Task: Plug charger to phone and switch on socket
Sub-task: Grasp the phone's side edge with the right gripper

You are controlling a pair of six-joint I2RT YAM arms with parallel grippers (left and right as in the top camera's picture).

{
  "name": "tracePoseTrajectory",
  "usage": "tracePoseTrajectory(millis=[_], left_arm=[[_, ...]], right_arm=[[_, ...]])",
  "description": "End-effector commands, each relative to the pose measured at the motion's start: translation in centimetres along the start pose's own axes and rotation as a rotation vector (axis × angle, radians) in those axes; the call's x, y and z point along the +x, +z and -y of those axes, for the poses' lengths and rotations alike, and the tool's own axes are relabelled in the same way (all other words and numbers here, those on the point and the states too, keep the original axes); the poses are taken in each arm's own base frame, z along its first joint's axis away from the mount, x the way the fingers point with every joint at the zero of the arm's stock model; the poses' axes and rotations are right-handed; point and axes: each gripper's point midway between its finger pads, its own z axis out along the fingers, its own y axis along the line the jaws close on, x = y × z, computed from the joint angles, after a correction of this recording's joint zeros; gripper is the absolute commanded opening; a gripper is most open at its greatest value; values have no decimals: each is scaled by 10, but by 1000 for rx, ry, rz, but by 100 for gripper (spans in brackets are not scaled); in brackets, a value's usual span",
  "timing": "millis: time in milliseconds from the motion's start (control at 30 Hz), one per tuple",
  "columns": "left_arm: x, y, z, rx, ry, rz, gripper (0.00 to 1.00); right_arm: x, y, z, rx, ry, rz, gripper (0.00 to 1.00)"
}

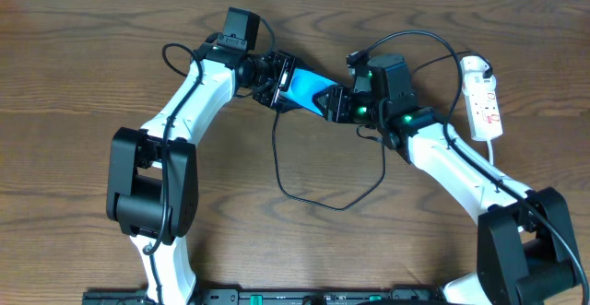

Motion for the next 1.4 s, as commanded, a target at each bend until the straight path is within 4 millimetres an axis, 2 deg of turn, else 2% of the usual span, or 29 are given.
tracePoseTrajectory(millis=[0,233,333,667,933,1100,1267,1367], left_arm=[[21,-8,11,34,14,-84,55],[40,-10,13,44,-3,-195,55],[41,-10,13,44,-3,-199,55],[41,-10,13,44,-3,-199,55],[40,-10,13,44,-3,-197,55],[33,-11,13,50,57,-162,55],[26,-16,26,109,198,-139,67],[24,-18,31,133,235,-135,78]], right_arm=[[-11,1,-4,1,2,35,40],[-15,1,-6,-3,-12,54,28],[-16,1,-10,-12,-27,61,26],[-18,1,-9,-7,-26,69,1],[-29,-1,-10,-15,18,112,1],[-35,-5,-1,-5,48,127,1],[-46,-11,13,10,136,153,1],[-51,-15,20,14,179,165,1]])
